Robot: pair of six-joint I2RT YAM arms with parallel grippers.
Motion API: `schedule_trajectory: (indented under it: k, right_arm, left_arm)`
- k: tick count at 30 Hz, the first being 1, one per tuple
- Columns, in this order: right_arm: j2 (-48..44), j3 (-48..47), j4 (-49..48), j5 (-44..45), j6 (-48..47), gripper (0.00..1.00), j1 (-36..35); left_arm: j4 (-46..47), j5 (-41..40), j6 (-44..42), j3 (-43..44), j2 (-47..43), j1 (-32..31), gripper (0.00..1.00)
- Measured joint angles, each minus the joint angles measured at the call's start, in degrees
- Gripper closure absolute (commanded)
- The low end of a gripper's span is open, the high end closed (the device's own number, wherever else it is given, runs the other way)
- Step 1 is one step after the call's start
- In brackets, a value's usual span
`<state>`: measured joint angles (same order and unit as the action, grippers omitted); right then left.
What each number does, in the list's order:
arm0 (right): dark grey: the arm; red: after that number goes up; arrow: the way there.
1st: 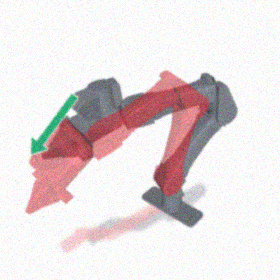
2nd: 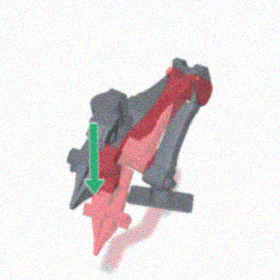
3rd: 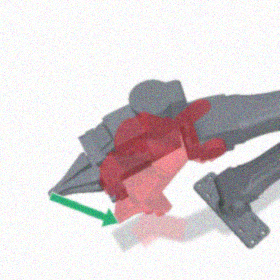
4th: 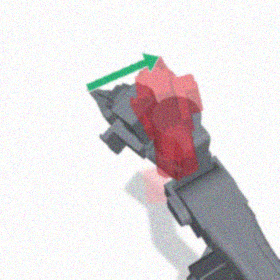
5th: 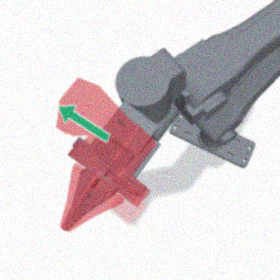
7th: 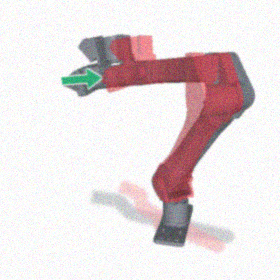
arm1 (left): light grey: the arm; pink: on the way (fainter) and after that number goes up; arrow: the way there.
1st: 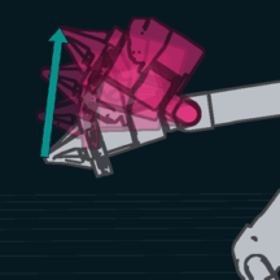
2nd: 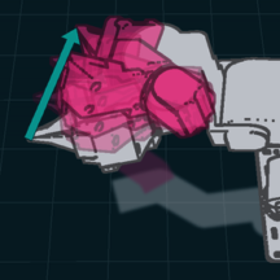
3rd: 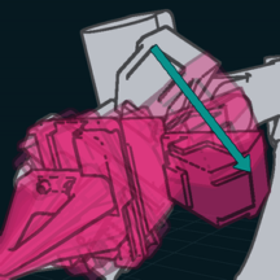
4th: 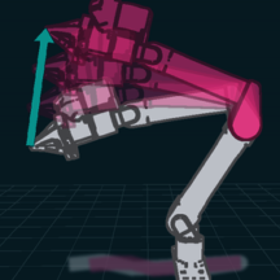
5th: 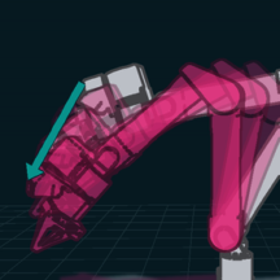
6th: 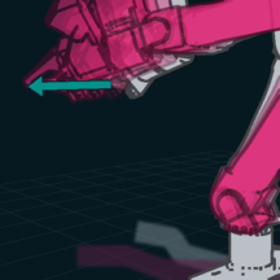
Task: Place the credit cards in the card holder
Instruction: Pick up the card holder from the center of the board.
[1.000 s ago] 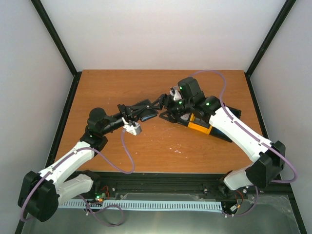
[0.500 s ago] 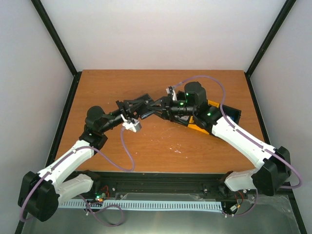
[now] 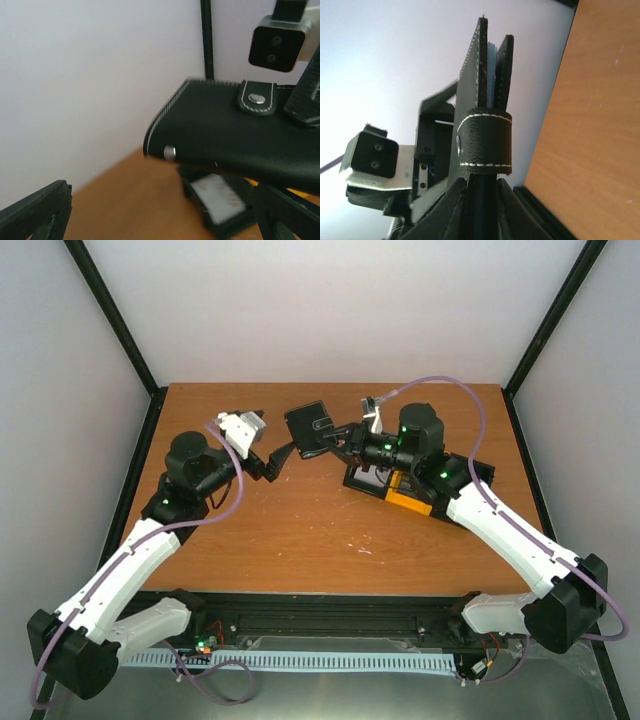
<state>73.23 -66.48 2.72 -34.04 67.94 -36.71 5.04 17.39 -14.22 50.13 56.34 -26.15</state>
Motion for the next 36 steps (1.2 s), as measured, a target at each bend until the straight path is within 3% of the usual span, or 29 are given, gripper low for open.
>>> schedule_trajectory:
  k: [6, 13, 16, 27, 30, 34, 36]
  right_arm:
    - [-0.42, 0.79, -1.86, 0.02, -7.72, 0.87, 1.31]
    - [-0.48, 7.39, -10.51, -3.32, -7.8, 0.86, -0.28]
    - [-1.01, 8.87, -14.27, -3.93, -6.45, 0.86, -1.18]
    - [-2.73, 13.62, -25.68, -4.85, -0.79, 0.85, -3.02]
    - [-2.73, 13.62, -26.56, -4.92, -0.42, 0.85, -3.34]
    - [-2.27, 13.62, -26.99, -5.29, -0.07, 0.85, -3.96]
    - [-1.73, 13.62, -26.99, -5.64, 0.04, 0.85, -4.15]
  left_arm:
    - [-6.25, 7.67, 29.68, 0.63, -1.95, 0.02, 0.0]
    - [3.41, 19.15, 60.19, -4.07, -3.74, 0.04, 0.0]
    - [6.93, 20.28, 70.51, -6.01, -2.99, 0.26, 0.08]
    - [15.23, 20.37, 88.65, -11.82, -3.74, 0.15, 0.32]
    - [18.47, 20.63, 91.67, -13.27, -3.65, 0.15, 0.5]
    - [21.46, 21.24, 93.88, -13.2, -3.21, 0.11, 0.67]
    - [21.68, 21.14, 94.31, -13.2, -3.34, 0.11, 0.82]
